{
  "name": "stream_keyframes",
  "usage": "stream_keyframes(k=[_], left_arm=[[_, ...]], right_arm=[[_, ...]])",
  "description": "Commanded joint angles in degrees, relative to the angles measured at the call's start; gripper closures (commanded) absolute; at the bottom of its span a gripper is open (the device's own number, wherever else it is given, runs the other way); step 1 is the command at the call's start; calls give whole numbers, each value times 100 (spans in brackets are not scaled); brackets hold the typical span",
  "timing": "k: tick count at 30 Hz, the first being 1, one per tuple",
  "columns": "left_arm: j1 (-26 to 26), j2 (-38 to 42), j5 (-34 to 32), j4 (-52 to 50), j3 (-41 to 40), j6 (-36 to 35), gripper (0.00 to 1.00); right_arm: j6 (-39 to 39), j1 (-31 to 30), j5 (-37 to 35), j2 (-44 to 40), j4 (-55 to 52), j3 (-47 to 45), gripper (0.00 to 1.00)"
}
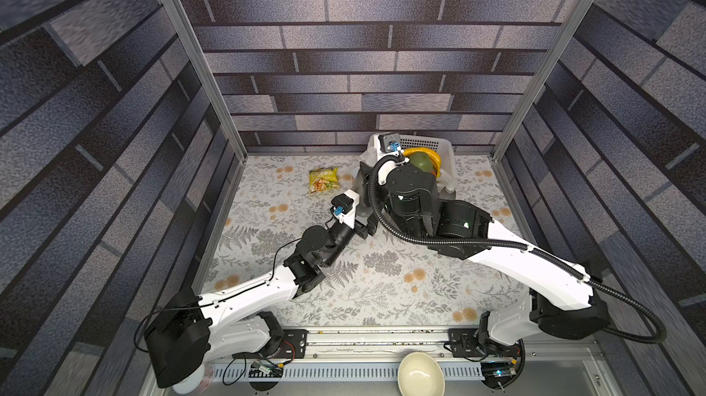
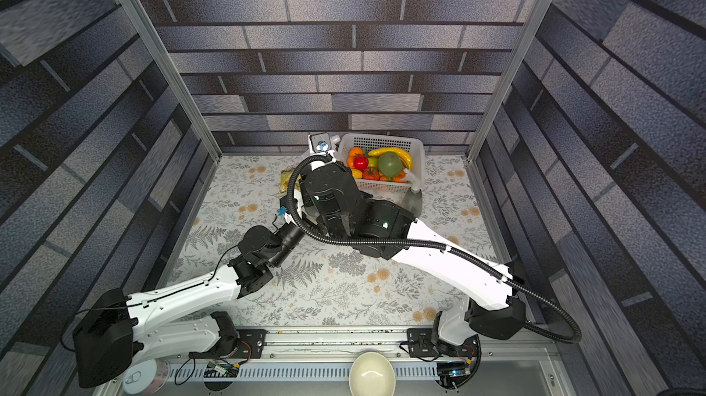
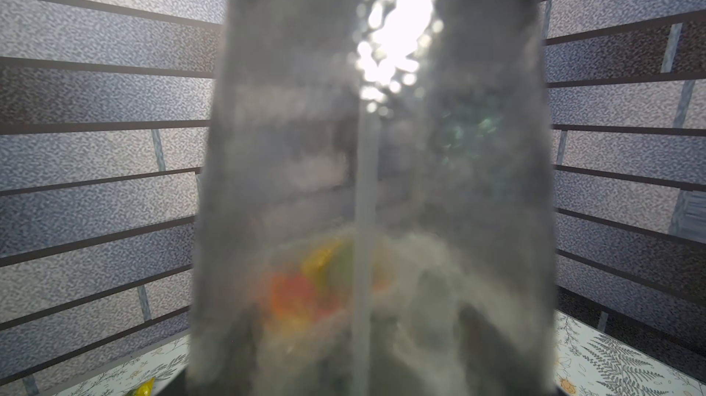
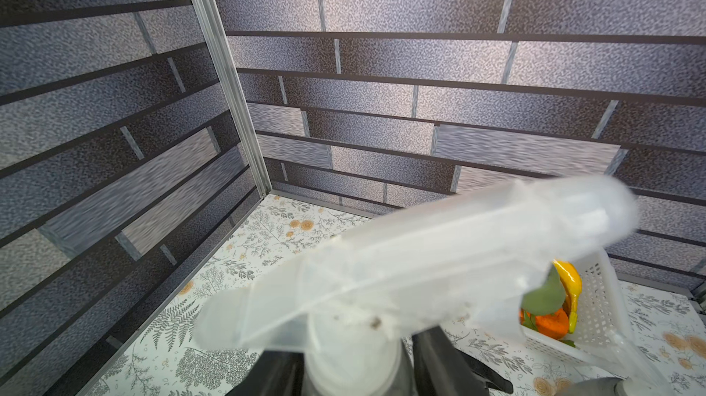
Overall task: Attach spray nozzles to spray bottles
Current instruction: Screw the spray nozzle on the spray bottle.
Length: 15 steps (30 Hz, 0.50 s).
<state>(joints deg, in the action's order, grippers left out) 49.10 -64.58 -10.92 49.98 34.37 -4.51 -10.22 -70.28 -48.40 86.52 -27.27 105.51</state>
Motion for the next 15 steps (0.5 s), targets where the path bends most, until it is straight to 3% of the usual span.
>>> stream_keyframes(k=[1, 9, 12, 15], left_arm=[[-188, 244, 180, 447, 20, 109, 29], [-474, 279, 392, 400, 8, 331, 29], [-570, 318, 532, 309, -28, 443, 29], [-662, 431, 761, 155, -70, 556, 29]], right_arm=[[99, -99, 80, 14, -453, 107, 49], [-58, -284, 605, -146, -1042, 177, 42], [-83, -284, 966, -413, -1217, -74, 41], [378, -259, 1462, -912, -981, -632, 42]])
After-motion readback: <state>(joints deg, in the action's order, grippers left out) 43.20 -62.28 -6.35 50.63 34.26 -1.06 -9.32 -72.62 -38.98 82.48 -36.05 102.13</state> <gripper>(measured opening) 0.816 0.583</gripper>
